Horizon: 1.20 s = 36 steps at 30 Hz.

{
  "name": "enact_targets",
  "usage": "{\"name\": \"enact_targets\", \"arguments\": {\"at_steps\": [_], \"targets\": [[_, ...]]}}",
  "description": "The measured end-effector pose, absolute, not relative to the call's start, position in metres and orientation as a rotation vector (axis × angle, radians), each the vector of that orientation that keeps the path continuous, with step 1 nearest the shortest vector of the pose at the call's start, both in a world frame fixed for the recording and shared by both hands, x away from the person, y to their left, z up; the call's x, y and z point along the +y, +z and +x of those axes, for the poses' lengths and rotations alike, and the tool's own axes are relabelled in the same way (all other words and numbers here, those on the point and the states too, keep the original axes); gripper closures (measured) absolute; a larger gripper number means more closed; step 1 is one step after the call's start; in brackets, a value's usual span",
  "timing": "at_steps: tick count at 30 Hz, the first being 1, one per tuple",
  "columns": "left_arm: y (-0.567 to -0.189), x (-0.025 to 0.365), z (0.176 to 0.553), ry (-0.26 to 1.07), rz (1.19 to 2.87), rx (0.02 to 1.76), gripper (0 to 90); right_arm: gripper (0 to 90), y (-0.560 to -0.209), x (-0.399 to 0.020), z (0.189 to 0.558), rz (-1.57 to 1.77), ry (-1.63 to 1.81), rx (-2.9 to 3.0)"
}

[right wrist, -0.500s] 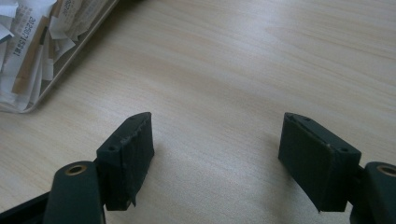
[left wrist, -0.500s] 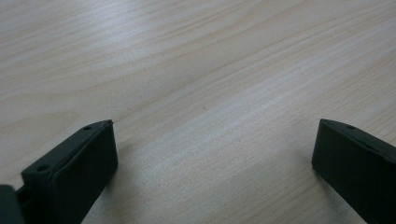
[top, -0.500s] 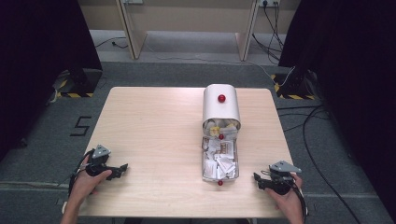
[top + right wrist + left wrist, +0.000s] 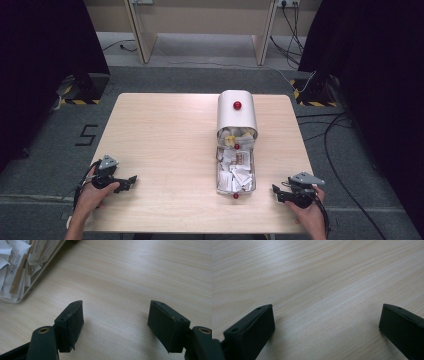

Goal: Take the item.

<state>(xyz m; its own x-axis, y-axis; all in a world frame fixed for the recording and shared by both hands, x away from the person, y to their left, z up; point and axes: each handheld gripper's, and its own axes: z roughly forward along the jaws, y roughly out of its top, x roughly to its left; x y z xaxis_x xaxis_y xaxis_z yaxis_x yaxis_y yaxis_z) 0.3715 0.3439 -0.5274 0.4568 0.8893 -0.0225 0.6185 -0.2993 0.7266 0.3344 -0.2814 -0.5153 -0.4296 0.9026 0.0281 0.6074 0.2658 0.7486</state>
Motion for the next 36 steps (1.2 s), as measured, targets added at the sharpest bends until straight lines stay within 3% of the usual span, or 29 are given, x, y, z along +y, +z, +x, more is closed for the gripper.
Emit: {"name": "enact_targets", "arguments": {"at_steps": [36], "targets": [[-0.527,0.344,0.372,0.513,2.031,1.254,0.0,31.4,-0.478,-0.256,0.336,1.256,1.121,2.099]]}}
